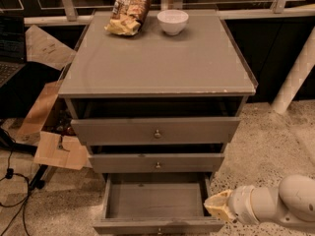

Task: Close bottom drawer

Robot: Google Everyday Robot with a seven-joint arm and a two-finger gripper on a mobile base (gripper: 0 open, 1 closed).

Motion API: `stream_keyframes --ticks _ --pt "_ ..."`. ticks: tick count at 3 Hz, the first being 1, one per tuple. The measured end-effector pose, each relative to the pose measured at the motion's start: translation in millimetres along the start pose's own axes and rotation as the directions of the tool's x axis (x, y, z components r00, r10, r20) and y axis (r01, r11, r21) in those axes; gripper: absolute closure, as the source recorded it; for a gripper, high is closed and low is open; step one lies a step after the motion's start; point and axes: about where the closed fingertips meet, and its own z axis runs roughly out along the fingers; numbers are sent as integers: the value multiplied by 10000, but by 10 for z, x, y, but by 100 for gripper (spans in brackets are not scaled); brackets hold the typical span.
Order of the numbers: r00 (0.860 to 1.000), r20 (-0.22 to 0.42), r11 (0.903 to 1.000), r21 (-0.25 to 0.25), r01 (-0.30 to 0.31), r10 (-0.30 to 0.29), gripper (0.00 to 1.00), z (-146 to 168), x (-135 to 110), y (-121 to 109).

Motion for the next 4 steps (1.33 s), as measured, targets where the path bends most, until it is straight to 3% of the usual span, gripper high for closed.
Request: stream_keyframes --ticks 1,2,3,4 --pt "9978 74 9974 270 -666 665 100 322 290 -81" --pt "9952 -46 9947 352 -970 973 100 682 563 -169" --pt "9918 -475 9929 60 -1185 1187 100 1076 869 -180" --pt "9918 -475 9929 60 -1185 1186 100 1076 869 -180"
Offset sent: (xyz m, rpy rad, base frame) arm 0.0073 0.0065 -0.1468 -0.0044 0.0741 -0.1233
